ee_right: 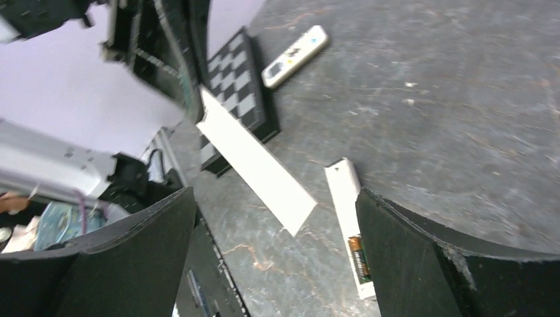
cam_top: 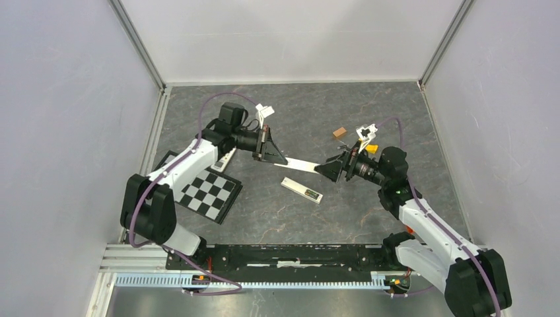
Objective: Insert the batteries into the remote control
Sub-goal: Move the remote control to the center of the board, then load the battery cover into the remote control.
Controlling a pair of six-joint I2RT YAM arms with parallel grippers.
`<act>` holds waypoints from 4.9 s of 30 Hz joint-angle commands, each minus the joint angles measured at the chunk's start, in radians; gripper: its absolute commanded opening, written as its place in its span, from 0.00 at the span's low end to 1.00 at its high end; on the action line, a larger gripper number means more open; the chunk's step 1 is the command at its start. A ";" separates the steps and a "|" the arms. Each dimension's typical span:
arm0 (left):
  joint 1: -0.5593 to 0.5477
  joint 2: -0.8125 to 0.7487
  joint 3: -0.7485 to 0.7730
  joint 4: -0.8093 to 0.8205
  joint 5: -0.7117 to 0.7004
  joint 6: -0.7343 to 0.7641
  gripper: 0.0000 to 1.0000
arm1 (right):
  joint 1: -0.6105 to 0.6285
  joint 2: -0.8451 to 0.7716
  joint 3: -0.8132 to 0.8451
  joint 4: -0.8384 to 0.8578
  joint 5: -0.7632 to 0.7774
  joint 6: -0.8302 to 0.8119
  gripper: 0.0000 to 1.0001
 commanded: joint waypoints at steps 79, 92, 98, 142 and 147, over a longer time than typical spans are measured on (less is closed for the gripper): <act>-0.659 0.232 -0.075 0.046 -1.460 -0.143 0.82 | -0.047 0.036 0.064 -0.422 0.539 -0.089 0.00; -0.564 0.361 0.052 0.072 -1.461 -0.153 0.82 | -0.091 0.028 0.048 -0.388 0.470 -0.092 0.00; -0.484 0.382 0.060 0.164 -1.335 -0.122 0.81 | -0.117 0.048 0.033 -0.327 0.359 -0.061 0.00; 0.018 0.248 -0.204 0.476 -0.574 -0.434 0.74 | -0.032 0.609 0.013 0.362 0.012 0.435 0.00; 0.018 0.259 -0.203 0.473 -0.577 -0.434 0.72 | -0.032 0.622 0.003 0.332 0.024 0.421 0.00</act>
